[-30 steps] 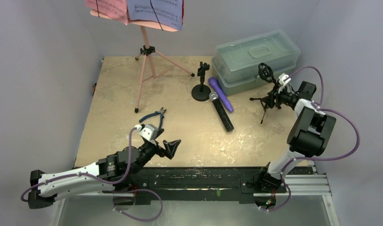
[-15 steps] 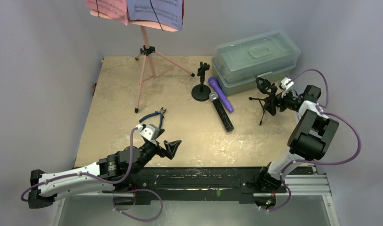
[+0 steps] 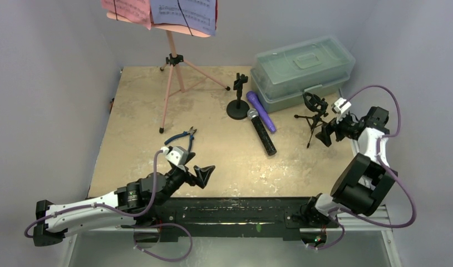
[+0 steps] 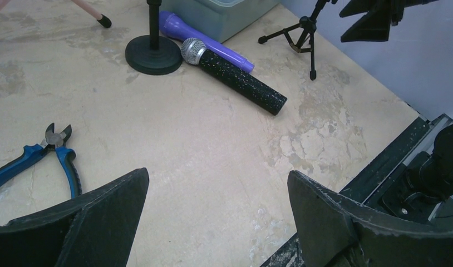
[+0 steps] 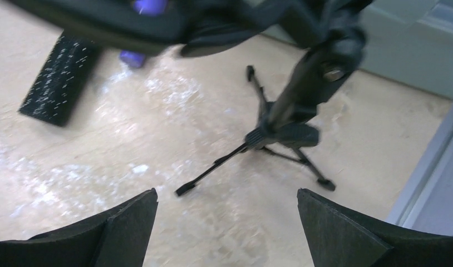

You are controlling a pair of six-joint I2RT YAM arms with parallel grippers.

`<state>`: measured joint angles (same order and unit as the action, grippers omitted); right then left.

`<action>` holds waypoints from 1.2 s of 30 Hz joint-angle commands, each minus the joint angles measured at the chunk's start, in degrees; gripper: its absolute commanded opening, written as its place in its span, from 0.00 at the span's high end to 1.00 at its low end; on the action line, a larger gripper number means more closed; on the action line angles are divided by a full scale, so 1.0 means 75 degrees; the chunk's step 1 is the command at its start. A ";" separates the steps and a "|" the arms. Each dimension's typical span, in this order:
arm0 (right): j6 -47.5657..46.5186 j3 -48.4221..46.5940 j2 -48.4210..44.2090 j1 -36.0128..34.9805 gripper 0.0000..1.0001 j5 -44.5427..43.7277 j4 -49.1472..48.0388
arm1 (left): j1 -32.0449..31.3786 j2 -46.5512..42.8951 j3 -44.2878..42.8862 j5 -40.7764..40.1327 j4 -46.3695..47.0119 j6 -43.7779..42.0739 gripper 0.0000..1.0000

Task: Pack up the instrument practice props
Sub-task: Place the microphone stand at the center of the board, then move the music stand to the center of the board.

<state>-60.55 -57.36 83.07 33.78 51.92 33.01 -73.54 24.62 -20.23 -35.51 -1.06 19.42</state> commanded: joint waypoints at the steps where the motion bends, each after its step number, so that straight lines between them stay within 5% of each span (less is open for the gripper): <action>1: -0.0575 0.0298 -0.1038 0.0018 0.01 -0.0458 0.1679 | -0.0003 0.0287 -0.0532 -0.0501 0.0159 0.0182 0.04; 10: -0.0914 0.0189 -0.3221 -0.0017 0.01 -0.0008 0.4194 | 0.0573 0.1694 -0.1248 -0.0849 0.0908 -0.0643 0.01; 14: -0.0382 0.0050 -0.3605 -0.0497 0.01 0.1024 0.4526 | 0.2229 0.2600 -0.1628 0.0932 0.1314 -0.0410 0.01; 18: 0.1292 0.0239 -0.3515 -0.1634 0.01 0.1516 0.3519 | 0.3851 0.3517 -0.2068 0.2631 0.1572 -0.0050 0.01; 25: 0.2182 0.0570 -0.3512 -0.1985 0.01 0.2111 0.2630 | 0.6065 0.4531 -0.2586 0.4142 0.1881 0.0304 0.00; 32: 0.0780 0.0342 -0.3292 -0.1986 0.01 0.2480 0.3772 | 0.8071 0.5623 -0.2206 0.5301 0.5365 0.1260 0.02; 36: 0.0491 0.0387 -0.3634 -0.1989 0.01 0.2491 0.4006 | 0.8622 0.6755 -0.2921 0.5961 0.6339 0.1441 0.03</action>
<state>-52.18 -53.23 58.43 19.05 67.81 59.18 -12.03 69.19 -37.10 1.34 31.79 26.85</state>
